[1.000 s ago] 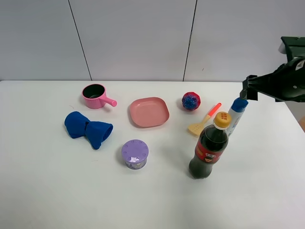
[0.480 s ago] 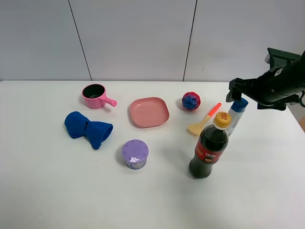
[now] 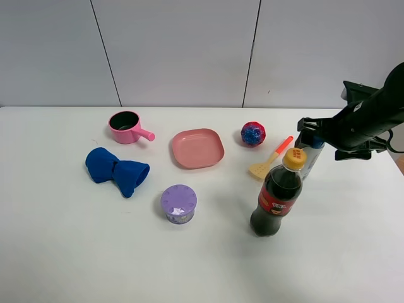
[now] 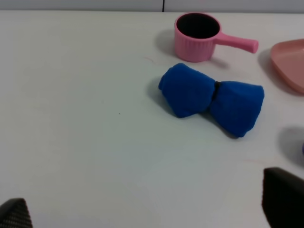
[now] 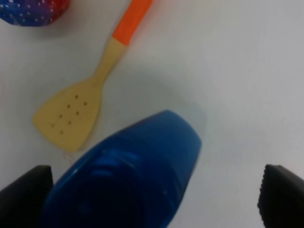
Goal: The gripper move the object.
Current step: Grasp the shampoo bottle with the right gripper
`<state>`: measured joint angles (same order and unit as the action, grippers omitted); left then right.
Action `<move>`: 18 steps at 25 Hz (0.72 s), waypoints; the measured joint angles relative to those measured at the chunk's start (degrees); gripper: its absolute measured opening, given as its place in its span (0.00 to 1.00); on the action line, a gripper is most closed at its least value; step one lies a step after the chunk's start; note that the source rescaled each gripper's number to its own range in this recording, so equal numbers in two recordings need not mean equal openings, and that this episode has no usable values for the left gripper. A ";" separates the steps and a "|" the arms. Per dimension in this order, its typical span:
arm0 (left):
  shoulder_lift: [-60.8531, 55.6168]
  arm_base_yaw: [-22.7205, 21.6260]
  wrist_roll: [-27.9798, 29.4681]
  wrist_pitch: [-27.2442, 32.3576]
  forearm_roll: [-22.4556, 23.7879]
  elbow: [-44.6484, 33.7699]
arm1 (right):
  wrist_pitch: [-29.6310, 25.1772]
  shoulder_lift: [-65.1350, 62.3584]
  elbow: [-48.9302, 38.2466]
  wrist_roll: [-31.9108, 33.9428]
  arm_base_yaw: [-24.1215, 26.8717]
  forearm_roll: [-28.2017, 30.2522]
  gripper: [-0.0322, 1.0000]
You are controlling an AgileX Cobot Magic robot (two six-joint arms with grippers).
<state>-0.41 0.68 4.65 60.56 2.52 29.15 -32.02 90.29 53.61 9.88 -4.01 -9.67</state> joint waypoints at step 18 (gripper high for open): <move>0.00 0.00 0.00 0.00 0.00 0.00 | 4.57 4.15 0.04 -4.71 0.00 -0.26 0.99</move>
<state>-0.41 0.68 4.65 60.56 2.52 29.15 -27.45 94.43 53.66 5.17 -4.01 -9.93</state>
